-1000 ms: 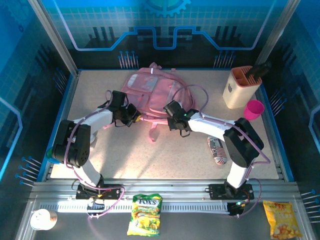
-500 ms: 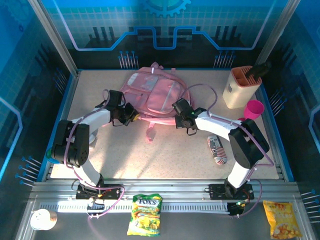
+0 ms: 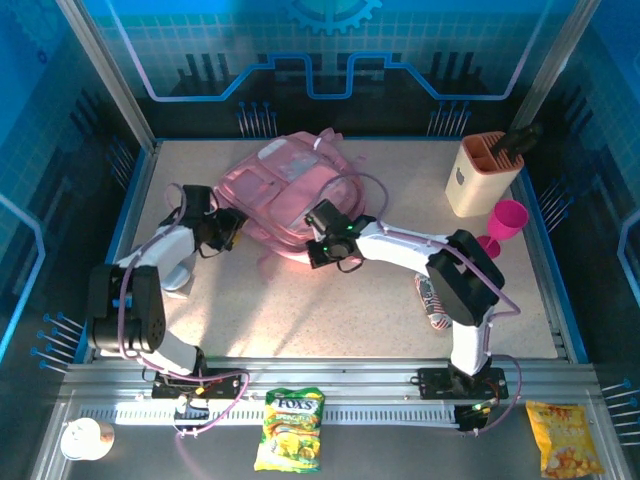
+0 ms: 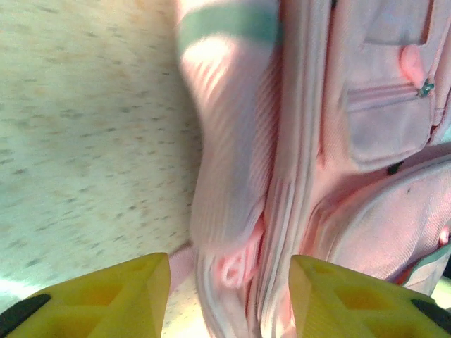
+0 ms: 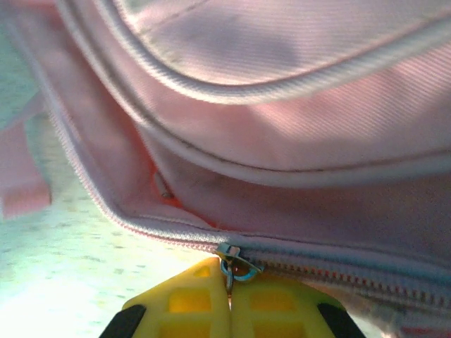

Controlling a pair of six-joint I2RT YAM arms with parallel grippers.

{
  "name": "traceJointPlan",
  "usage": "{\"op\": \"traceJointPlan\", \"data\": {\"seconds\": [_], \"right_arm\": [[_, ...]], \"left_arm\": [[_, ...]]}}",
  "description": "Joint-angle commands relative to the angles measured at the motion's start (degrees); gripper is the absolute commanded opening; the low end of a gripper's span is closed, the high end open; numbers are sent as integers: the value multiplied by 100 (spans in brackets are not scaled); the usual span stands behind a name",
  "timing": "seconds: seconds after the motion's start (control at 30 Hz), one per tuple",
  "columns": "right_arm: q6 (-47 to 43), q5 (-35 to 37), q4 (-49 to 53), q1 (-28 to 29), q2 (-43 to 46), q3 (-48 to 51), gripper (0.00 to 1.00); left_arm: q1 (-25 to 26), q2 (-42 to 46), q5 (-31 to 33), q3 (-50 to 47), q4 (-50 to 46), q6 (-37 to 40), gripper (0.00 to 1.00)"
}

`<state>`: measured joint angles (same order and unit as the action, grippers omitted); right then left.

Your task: Pack the student bag

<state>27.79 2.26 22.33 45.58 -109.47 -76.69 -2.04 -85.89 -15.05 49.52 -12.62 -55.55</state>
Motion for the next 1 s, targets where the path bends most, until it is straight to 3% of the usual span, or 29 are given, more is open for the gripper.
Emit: {"op": "traceJointPlan", "data": {"seconds": [0.0, 0.27, 0.6, 0.83, 0.97], "right_arm": [[87, -647, -227, 240, -348, -568, 0], [42, -875, -71, 482, -795, -1226, 0], [54, -845, -27, 522, -729, -1137, 0], [61, -421, 146, 523, -559, -925, 0], [-7, 308, 389, 493, -328, -700, 0]], "left_arm": [[-33, 499, 6, -415, -166, -175, 52], [18, 962, -573, -1132, 439, -1166, 57], [447, 95, -671, -857, 1017, -1415, 51], [556, -277, -510, -763, 1170, -1420, 27], [527, -394, -480, -674, 1149, -1323, 14]]}}
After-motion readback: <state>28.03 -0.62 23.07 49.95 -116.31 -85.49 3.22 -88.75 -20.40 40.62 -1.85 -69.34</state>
